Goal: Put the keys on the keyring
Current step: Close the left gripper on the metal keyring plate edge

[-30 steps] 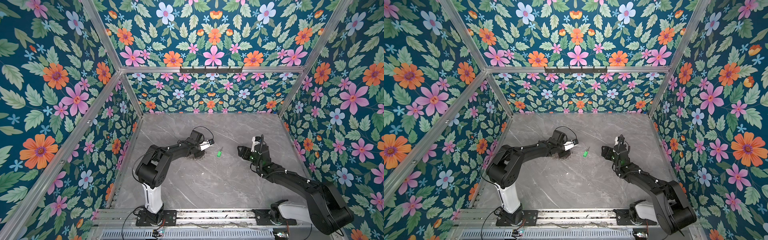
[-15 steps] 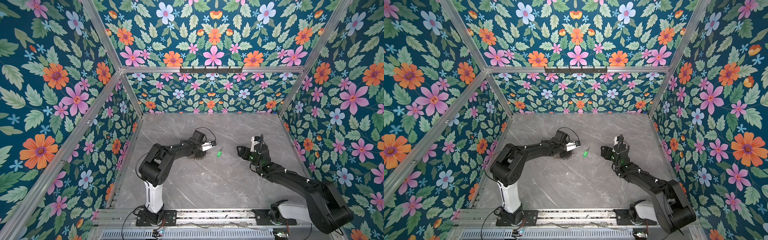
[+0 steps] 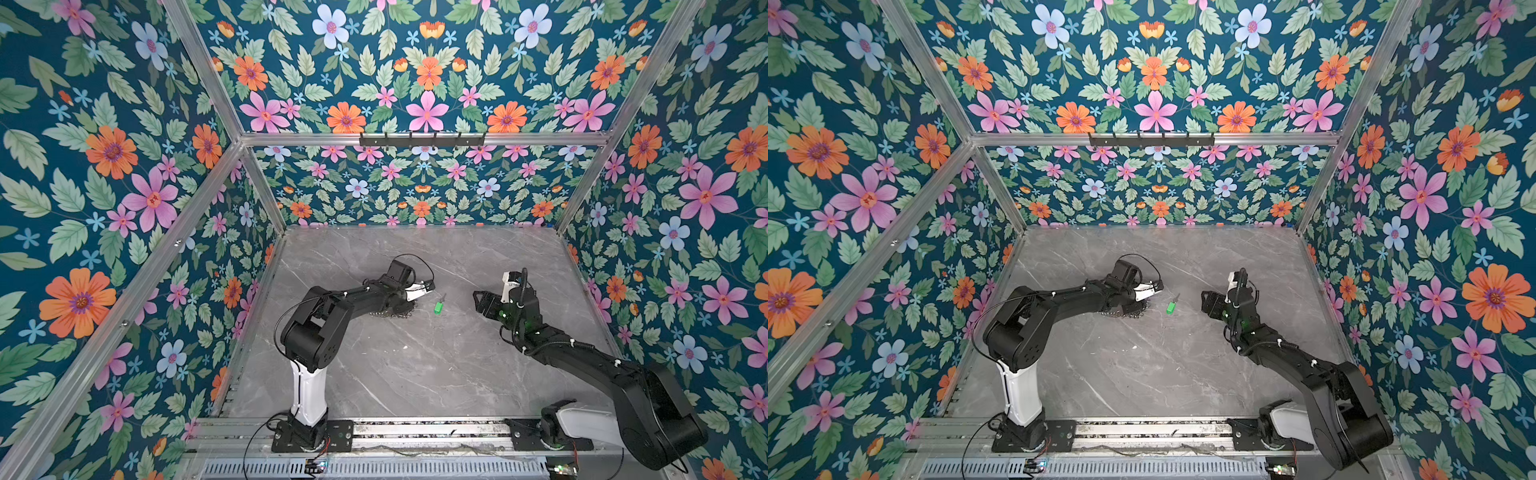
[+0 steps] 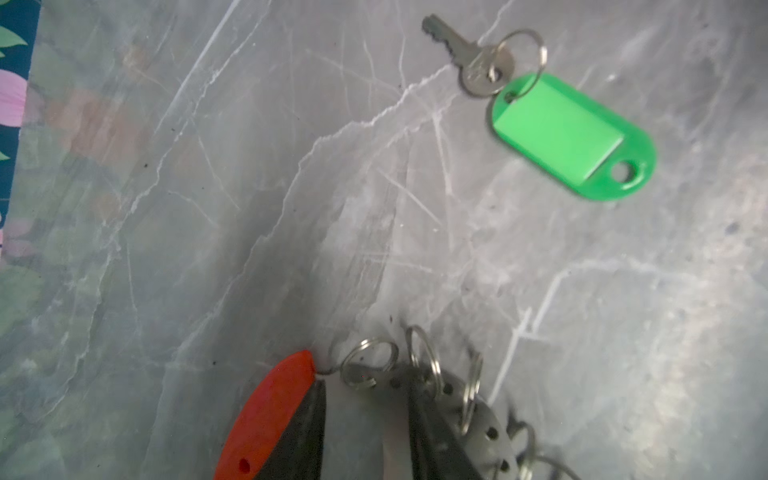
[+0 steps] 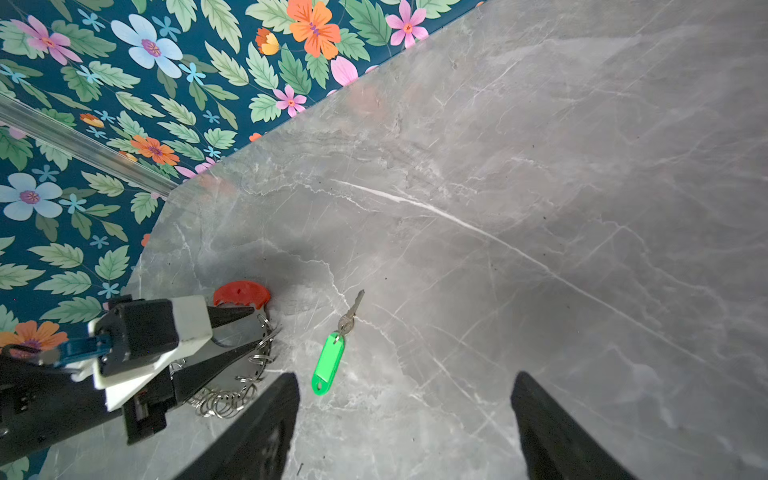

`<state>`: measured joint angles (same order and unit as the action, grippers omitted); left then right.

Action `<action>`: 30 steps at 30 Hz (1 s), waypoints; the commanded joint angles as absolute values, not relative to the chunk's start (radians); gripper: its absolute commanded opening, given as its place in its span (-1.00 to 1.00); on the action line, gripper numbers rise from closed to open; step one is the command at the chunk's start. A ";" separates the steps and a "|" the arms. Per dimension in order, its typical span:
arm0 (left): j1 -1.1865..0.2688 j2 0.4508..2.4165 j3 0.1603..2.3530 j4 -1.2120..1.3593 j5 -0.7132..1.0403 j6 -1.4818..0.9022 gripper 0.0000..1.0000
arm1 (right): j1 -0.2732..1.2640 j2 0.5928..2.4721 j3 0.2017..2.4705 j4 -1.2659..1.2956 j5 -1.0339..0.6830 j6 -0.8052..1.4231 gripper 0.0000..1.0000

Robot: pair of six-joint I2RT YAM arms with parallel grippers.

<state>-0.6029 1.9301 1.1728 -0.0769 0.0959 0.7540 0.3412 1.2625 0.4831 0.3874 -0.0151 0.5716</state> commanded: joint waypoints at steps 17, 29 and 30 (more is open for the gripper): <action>-0.632 1.905 1.149 -0.083 0.027 0.677 0.01 | 0.342 1.245 0.479 0.400 -0.017 0.572 0.62; -0.638 1.861 1.143 -0.002 -0.020 0.642 -0.04 | 0.342 1.247 0.483 0.400 -0.030 0.569 0.62; -0.638 1.861 1.148 -0.001 -0.023 0.643 -0.05 | 0.341 1.247 0.483 0.401 -0.029 0.570 0.62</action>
<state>-0.6392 1.8690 1.1419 -0.0368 -0.0044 0.6552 0.3412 1.2507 0.4778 0.3862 -0.0261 0.5674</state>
